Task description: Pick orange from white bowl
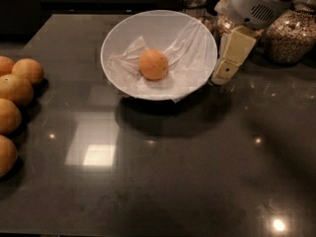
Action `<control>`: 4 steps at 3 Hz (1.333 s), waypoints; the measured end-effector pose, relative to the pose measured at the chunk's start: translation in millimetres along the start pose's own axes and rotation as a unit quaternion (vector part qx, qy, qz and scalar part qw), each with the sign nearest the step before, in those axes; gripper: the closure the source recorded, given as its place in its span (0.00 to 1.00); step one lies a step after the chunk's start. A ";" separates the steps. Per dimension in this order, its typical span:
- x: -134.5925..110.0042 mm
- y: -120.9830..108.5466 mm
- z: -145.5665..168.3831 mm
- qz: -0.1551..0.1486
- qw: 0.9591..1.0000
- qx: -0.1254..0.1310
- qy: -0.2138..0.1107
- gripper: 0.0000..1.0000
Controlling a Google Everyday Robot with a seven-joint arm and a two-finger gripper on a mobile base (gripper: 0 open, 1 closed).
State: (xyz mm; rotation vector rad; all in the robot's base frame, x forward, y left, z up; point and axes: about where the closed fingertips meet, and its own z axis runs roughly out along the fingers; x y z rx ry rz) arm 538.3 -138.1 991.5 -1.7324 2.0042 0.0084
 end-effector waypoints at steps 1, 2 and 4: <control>-27.2 -10.5 29.5 0.005 0.998 -0.004 -0.060 0.00; -48.5 -29.9 53.7 0.031 0.989 -0.003 -0.142 0.00; -65.8 -45.4 72.5 0.061 0.978 -0.005 -0.201 0.00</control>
Offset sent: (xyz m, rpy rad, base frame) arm 0.0869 0.0802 -0.0255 0.5287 -0.0444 0.0335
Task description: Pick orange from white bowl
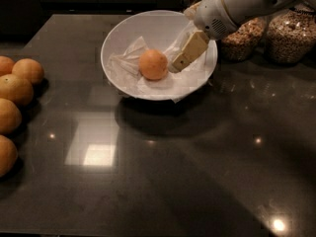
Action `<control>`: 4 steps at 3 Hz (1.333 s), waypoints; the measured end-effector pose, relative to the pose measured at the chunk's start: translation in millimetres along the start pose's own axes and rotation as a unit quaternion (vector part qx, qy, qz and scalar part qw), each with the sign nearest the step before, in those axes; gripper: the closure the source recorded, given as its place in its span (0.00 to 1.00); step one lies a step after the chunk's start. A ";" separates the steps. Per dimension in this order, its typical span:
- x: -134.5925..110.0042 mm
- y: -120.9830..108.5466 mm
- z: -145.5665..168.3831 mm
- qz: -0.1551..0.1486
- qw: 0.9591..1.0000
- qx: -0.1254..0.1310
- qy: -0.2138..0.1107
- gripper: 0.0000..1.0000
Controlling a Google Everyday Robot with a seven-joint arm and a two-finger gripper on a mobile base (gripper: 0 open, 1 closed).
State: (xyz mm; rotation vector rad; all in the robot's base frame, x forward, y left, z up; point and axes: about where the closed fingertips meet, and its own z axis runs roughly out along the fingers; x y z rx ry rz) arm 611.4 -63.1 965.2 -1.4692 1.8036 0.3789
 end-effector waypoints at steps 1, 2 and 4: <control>14.0 -15.4 23.4 0.011 1.000 0.014 0.016 0.00; 29.1 -34.2 47.0 0.018 0.999 0.028 0.040 0.00; 35.5 -47.9 72.4 0.013 0.998 0.036 0.049 0.00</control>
Offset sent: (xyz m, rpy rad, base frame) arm 0.0790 -0.0057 -0.0678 -0.1139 0.0047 -0.1411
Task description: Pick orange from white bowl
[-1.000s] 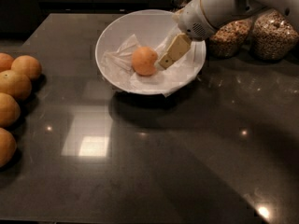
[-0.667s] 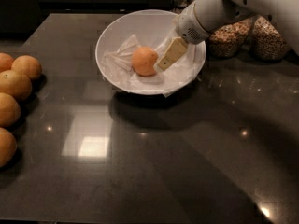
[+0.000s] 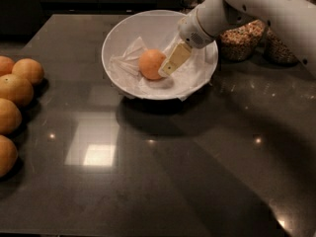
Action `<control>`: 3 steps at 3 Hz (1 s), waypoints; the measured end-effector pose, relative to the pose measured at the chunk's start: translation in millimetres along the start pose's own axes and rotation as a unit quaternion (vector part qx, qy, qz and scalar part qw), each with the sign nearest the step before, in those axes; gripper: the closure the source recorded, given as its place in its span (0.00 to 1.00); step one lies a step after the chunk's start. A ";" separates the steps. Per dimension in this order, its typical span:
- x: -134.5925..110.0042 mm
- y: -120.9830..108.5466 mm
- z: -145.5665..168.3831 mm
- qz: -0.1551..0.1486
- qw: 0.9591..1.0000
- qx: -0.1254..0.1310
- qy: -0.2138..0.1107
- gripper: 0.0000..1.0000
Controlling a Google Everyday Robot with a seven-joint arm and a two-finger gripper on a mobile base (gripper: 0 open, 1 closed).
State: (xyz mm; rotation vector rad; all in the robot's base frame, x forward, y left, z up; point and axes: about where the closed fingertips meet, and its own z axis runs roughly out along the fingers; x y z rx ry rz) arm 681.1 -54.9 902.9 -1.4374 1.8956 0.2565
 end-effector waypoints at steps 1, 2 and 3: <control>-21.9 9.2 -3.4 -0.028 1.000 -0.001 -0.013 0.00; -26.0 17.1 -9.0 -0.033 0.999 -0.003 -0.018 0.00; -30.1 22.8 -13.4 -0.039 0.999 -0.005 -0.023 0.03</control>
Offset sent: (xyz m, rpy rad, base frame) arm -0.0053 0.0154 0.0122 -0.0025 -0.0331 0.0405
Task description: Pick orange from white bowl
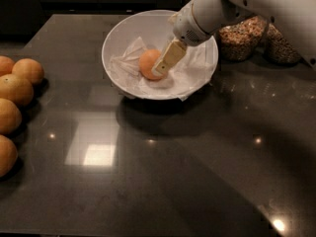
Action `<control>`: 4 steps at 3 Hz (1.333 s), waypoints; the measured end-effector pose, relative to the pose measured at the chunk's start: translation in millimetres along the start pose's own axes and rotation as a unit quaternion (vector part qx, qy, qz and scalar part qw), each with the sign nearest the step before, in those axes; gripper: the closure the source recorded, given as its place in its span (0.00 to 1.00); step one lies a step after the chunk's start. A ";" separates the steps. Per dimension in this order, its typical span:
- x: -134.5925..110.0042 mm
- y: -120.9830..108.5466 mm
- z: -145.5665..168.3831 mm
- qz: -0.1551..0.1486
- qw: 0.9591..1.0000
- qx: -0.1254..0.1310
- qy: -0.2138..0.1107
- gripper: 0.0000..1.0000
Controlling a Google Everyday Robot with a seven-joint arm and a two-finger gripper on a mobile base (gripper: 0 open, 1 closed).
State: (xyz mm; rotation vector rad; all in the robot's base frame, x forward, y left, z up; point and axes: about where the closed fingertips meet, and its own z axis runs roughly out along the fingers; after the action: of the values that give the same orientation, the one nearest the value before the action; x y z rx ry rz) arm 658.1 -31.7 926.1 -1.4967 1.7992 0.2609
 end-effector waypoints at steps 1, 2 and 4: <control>0.0 0.0 0.1 0.000 1.000 0.000 0.000 0.07; 0.2 0.2 0.7 0.000 1.000 -0.001 0.000 0.07; 9.3 2.5 17.9 0.009 1.000 -0.018 0.011 0.18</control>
Offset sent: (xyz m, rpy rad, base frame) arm 0.0000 0.0000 0.0000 0.0000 0.0000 0.0000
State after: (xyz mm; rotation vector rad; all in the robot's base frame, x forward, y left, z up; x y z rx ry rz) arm 663.2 -27.3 906.9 -1.5141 1.8347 0.2869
